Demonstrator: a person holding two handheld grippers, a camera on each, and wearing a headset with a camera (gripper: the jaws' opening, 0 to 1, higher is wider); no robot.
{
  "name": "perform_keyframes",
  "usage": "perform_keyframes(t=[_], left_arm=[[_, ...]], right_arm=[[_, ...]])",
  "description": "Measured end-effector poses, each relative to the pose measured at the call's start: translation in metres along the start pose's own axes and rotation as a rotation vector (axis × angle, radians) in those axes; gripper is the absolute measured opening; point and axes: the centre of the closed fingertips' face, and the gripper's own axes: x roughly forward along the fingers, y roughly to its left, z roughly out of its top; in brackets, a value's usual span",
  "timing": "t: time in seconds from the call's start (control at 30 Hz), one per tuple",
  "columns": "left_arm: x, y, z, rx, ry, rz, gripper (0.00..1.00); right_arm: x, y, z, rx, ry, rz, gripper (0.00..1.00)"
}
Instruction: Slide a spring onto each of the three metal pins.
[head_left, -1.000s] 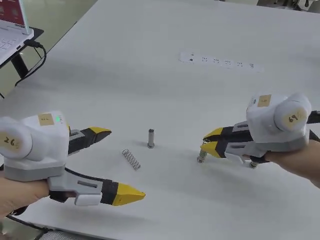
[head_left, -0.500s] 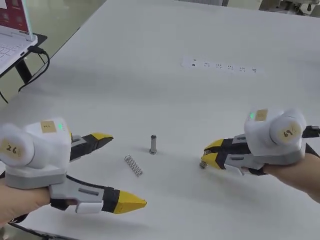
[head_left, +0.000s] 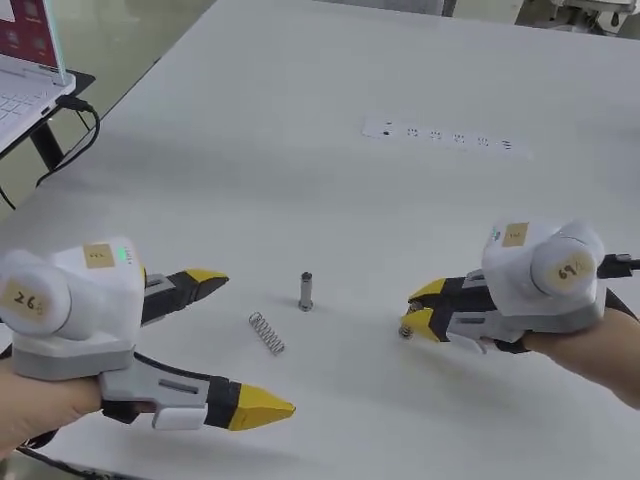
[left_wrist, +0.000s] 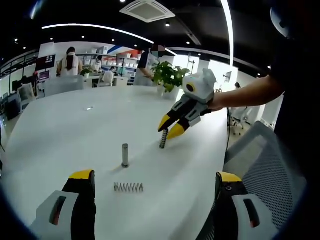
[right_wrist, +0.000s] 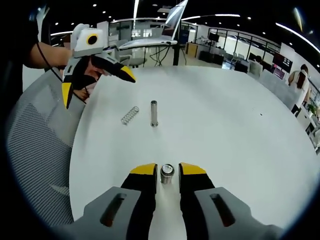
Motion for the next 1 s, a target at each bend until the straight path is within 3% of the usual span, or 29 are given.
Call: perform_keyframes(t=[0.13, 0.5, 0.67, 1.0], left_arm=[[-0.002, 0.0, 0.001, -0.001, -0.006, 0.003, 0.97], [-0.002, -0.001, 0.003, -0.013, -0.018, 0.011, 0.98], [-0.001, -0.002, 0.004, -0.015, -0.02, 0.012, 0.98], [-0.004, -0.002, 0.011, -0.019, -0.039, 0.012, 0.98]], right_arm=[[-0.003, 0.001, 0.001, -0.021, -0.006, 0.002, 0.17], [-0.014, 0.004, 0.016, 0.084, -0.078, -0.014, 0.28], [-0.017, 0.01, 0.017, 0.083, -0.088, -0.023, 0.33], [-0.027, 0.012, 0.022, 0.149, -0.138, -0.051, 0.4]])
